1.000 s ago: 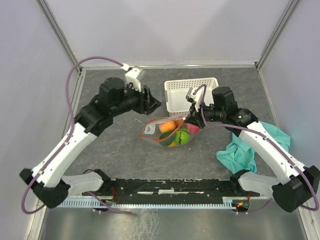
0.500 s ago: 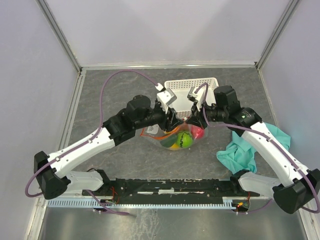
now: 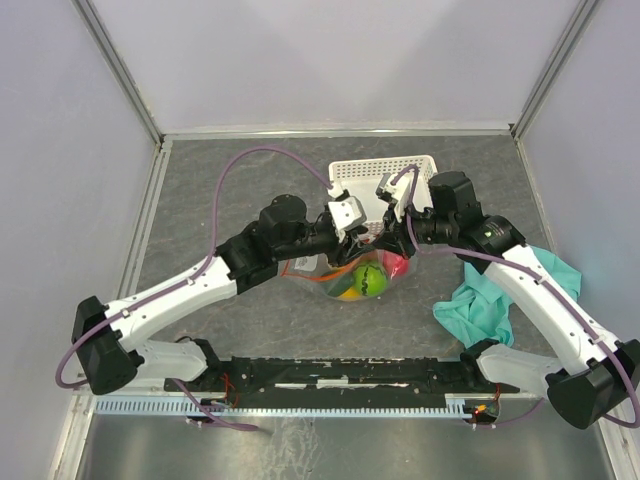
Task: Place the food in the zip-top bag and seal the zipper
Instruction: Zip the zipper food storage bag at the center of the board.
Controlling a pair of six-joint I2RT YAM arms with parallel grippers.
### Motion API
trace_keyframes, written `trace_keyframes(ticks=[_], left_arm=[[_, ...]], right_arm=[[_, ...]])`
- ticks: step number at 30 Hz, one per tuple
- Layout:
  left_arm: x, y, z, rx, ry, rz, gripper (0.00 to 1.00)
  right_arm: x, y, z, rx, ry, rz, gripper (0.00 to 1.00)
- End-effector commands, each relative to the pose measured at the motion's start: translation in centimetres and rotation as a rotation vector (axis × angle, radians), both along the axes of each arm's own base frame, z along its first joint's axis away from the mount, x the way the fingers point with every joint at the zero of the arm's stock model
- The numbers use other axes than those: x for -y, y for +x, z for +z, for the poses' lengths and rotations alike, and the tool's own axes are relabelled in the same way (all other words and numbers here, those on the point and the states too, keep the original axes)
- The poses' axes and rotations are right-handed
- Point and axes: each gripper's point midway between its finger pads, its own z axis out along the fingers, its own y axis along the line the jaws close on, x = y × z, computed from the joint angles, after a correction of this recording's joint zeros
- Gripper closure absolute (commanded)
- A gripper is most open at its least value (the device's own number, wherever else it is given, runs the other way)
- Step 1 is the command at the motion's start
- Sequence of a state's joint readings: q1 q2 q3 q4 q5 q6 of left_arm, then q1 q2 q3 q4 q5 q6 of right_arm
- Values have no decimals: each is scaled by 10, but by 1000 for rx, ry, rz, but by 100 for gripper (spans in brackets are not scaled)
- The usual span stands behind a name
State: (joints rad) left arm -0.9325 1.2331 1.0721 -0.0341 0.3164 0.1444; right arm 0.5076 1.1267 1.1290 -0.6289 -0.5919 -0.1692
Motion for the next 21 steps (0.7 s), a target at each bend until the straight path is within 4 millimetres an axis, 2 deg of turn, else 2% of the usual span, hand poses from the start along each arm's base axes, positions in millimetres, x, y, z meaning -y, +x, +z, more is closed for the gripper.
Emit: trace_keyframes(ticks=[1, 9, 17, 21], left_arm=[[10, 3, 5, 107, -6, -56, 52], [17, 2, 0, 103, 3, -90, 74], [15, 2, -8, 96, 34, -90, 93], [6, 2, -17, 88, 72, -68, 97]], right_arm=[[-6, 2, 33, 82, 81, 12, 98], [-5, 1, 29, 75, 76, 11, 98], [-3, 1, 25, 77, 63, 3, 98], [2, 4, 24, 92, 40, -22, 98]])
